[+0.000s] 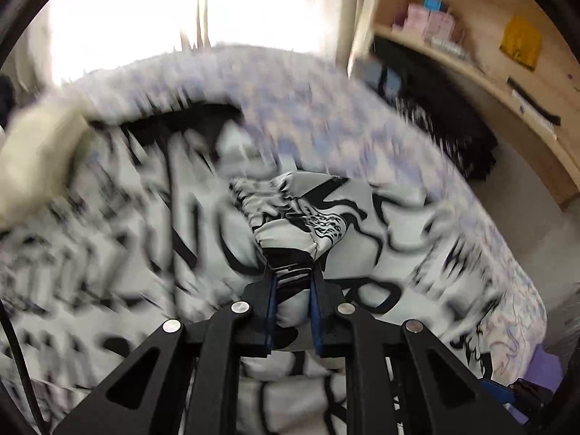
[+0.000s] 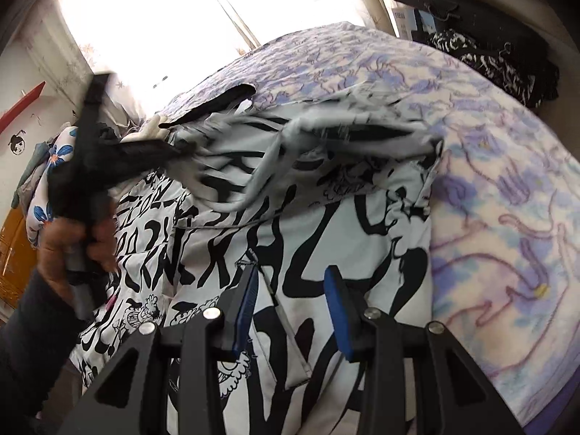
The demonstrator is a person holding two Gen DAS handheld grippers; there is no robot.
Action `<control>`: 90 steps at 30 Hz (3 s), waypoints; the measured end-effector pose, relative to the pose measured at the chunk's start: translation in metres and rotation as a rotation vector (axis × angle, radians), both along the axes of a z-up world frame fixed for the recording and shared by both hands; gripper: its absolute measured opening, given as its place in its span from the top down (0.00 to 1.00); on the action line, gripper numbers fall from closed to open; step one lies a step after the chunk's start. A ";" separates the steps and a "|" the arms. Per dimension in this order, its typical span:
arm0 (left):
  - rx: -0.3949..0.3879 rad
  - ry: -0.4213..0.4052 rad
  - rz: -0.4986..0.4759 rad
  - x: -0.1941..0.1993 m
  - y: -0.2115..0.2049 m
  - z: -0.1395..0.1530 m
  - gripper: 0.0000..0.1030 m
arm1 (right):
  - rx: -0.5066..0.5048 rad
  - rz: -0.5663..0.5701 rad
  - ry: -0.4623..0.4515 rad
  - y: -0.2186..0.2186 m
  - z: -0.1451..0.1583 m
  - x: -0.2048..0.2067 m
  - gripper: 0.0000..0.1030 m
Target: Fold large clothes
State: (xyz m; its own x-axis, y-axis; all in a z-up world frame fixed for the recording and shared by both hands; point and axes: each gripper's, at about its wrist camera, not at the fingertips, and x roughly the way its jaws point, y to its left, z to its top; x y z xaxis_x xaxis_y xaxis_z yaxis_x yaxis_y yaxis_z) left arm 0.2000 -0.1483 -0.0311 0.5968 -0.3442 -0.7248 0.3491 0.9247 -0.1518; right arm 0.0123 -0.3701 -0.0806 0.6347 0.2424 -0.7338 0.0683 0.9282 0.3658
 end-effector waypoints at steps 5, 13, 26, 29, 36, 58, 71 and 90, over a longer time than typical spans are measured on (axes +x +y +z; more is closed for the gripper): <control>0.033 -0.137 0.111 -0.008 0.062 0.040 0.88 | -0.006 -0.024 -0.011 -0.006 0.005 0.003 0.63; 0.154 0.159 0.190 -0.012 0.131 -0.063 0.71 | -0.070 -0.037 0.051 -0.002 -0.003 0.017 0.63; -0.096 0.331 0.217 0.034 0.158 -0.109 0.34 | -0.097 -0.092 0.058 -0.034 0.013 0.061 0.55; -0.069 0.322 0.201 0.041 0.147 -0.113 0.71 | -0.060 -0.090 0.149 -0.047 -0.009 0.087 0.55; -0.067 0.191 0.213 0.042 0.142 -0.080 0.86 | -0.099 -0.050 0.203 -0.042 -0.025 0.112 0.81; 0.004 0.276 0.216 0.112 0.134 -0.113 0.67 | -0.042 -0.160 0.267 -0.079 -0.054 0.253 0.57; 0.137 0.233 0.234 0.130 0.113 -0.107 0.59 | -0.206 -0.196 0.248 -0.077 -0.038 0.258 0.86; 0.099 0.233 0.097 0.018 0.047 -0.100 0.46 | -0.093 0.130 0.230 0.096 -0.037 0.157 0.86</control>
State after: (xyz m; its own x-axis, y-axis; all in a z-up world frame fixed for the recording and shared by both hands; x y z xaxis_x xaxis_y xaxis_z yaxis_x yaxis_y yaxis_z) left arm 0.2180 -0.1013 -0.1315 0.4368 -0.2143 -0.8737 0.2242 0.9665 -0.1250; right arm 0.1692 -0.2741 -0.1172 0.4170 0.2360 -0.8777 0.0182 0.9633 0.2676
